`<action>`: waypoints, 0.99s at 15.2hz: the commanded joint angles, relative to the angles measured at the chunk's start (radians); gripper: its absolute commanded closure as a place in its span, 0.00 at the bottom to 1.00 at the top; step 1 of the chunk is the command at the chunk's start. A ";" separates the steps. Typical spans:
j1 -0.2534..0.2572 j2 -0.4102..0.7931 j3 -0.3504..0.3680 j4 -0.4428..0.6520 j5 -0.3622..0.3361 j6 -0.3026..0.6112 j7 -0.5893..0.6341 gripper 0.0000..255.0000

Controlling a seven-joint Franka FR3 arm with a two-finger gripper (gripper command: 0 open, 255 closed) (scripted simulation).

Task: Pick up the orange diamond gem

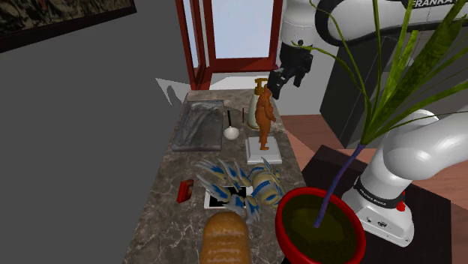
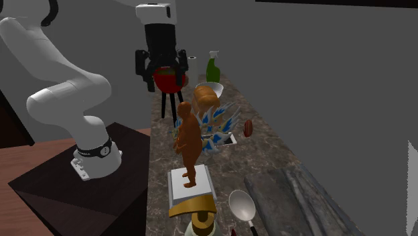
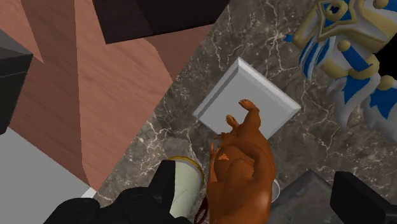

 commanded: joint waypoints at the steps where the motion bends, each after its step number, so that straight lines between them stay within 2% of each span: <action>1: -0.006 0.029 0.057 -0.010 0.015 0.037 0.088 0.00; 5: -0.025 0.105 0.180 -0.007 0.035 0.103 0.266 0.00; 9: -0.064 0.217 0.311 0.028 0.025 0.166 0.455 0.00; 12: -0.112 0.323 0.418 0.074 -0.013 0.205 0.608 0.00; 15: -0.173 0.455 0.532 0.139 -0.090 0.231 0.781 0.00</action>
